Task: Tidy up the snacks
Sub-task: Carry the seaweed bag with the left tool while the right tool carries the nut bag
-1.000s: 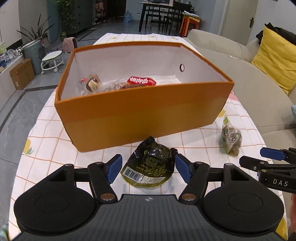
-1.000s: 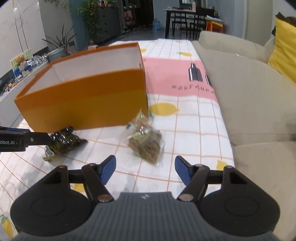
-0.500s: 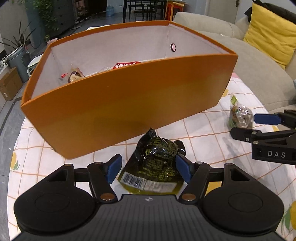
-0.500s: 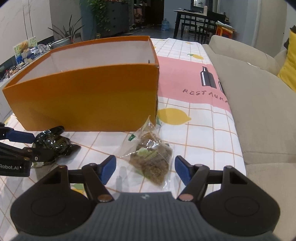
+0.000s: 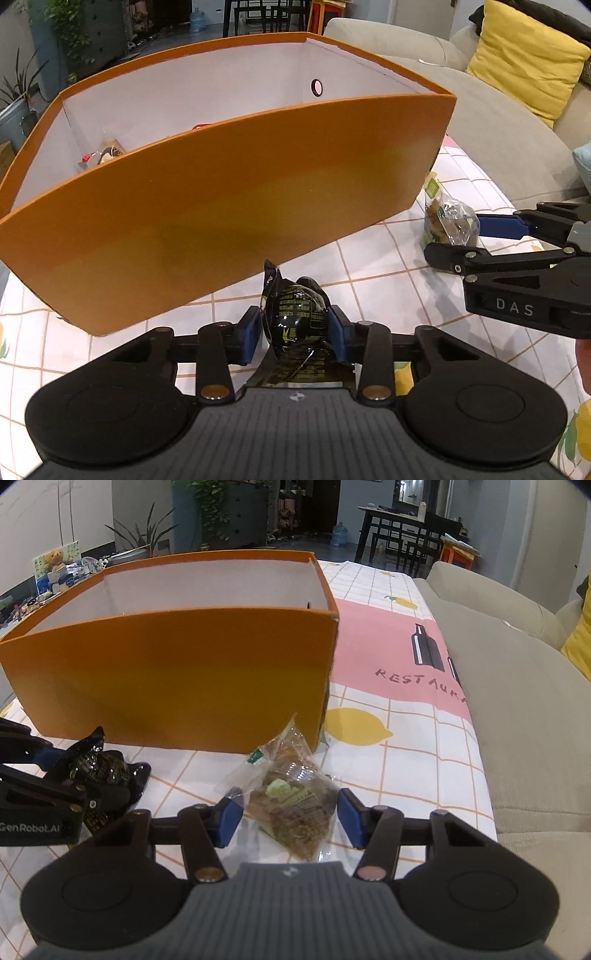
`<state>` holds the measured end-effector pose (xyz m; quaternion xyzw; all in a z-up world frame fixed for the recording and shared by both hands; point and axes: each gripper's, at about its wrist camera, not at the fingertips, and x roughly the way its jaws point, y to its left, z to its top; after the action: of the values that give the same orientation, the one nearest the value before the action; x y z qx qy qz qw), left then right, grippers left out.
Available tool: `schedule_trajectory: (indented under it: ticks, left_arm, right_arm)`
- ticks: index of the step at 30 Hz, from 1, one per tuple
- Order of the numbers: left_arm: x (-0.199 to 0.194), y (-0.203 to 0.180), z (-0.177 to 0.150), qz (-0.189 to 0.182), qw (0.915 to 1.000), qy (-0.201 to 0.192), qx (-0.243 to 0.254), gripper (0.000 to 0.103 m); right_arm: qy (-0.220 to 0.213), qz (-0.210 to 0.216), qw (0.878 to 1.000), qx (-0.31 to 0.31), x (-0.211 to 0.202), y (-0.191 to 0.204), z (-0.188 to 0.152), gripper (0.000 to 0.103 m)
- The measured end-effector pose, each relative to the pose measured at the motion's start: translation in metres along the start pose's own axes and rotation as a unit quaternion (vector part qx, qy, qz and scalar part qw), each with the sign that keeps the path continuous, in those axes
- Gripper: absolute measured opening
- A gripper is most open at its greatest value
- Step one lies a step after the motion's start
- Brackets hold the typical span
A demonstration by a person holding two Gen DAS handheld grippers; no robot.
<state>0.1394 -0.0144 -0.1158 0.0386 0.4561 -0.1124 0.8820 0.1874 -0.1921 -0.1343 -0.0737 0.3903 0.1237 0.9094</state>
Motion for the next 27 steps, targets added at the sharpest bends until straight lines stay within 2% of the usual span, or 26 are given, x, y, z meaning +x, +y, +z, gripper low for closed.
schedule_trajectory:
  ticks: [9, 15, 20, 27]
  left_arm:
    - [-0.012, -0.006, -0.001, -0.004, 1.0000, -0.004, -0.005, 0.042]
    - [-0.038, -0.003, 0.004, -0.010, 0.9989, -0.016, -0.042, 0.042]
    - [-0.063, -0.001, 0.014, -0.009, 0.9975, -0.042, -0.057, 0.042]
    - [-0.104, 0.000, 0.037, -0.005, 0.9943, -0.086, -0.063, 0.042]
  right_arm:
    - [0.009, 0.007, 1.000, 0.006, -0.004, 0.000, 0.001, 0.039]
    - [0.020, 0.016, 1.000, 0.014, -0.021, 0.001, 0.000, 0.038]
    - [0.018, 0.026, 0.999, 0.030, -0.045, 0.003, 0.002, 0.038]
    - [-0.007, 0.041, 0.998, 0.040, -0.085, 0.008, 0.019, 0.038]
